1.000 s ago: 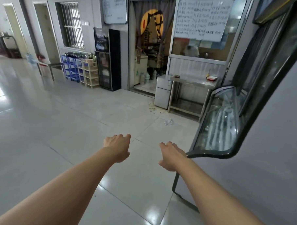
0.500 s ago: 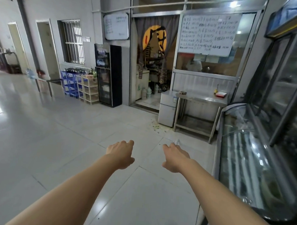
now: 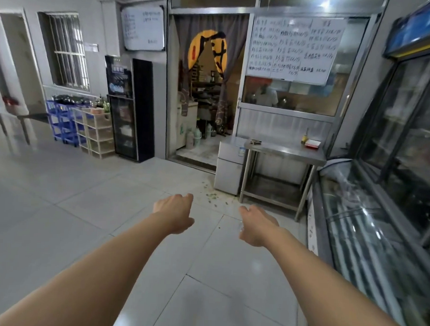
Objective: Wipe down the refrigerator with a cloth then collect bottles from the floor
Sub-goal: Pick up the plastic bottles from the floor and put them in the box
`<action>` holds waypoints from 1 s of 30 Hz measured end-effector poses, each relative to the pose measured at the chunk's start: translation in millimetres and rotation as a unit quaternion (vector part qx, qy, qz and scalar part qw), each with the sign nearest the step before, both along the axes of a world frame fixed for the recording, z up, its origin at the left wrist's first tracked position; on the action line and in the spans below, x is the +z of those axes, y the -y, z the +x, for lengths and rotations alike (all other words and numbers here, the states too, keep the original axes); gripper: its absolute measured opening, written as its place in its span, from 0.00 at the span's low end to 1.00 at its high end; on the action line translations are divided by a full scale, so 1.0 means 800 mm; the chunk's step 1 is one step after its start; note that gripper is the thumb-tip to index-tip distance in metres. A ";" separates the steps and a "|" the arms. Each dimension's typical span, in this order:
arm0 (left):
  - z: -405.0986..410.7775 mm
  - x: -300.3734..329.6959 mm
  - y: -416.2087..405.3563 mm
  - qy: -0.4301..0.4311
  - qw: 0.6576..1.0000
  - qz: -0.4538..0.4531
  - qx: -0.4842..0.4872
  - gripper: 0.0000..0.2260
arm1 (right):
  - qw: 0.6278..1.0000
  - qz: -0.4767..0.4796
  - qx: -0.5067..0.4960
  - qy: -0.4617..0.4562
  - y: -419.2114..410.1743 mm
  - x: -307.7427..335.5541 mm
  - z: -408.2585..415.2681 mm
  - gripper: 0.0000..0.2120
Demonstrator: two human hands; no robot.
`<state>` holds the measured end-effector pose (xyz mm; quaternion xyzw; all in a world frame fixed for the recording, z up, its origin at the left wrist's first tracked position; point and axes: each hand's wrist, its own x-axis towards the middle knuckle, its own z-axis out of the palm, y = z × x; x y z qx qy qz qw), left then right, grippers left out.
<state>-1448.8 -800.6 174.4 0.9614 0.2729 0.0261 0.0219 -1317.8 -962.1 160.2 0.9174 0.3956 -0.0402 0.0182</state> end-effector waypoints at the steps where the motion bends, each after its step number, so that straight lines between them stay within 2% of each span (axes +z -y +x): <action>1: 0.025 0.002 -0.024 0.000 1.000 -0.001 -0.007 0.22 | 1.000 0.004 -0.011 0.000 -0.019 0.002 0.022 0.23; 6: 0.154 0.018 -0.121 -0.005 0.998 0.001 -0.056 0.21 | 0.998 0.016 -0.057 -0.007 -0.103 0.016 0.124 0.28; 15: 0.379 -0.003 -0.217 -0.032 0.990 0.010 -0.137 0.22 | 0.992 0.002 -0.123 -0.032 -0.194 -0.003 0.326 0.32; 25: 0.647 -0.041 -0.326 -0.035 0.992 -0.018 -0.118 0.22 | 0.991 -0.007 -0.124 -0.049 -0.292 -0.029 0.608 0.28; 30: 0.753 -0.065 -0.383 -0.047 0.992 -0.041 -0.109 0.22 | 0.989 -0.020 -0.124 -0.074 -0.339 -0.051 0.710 0.31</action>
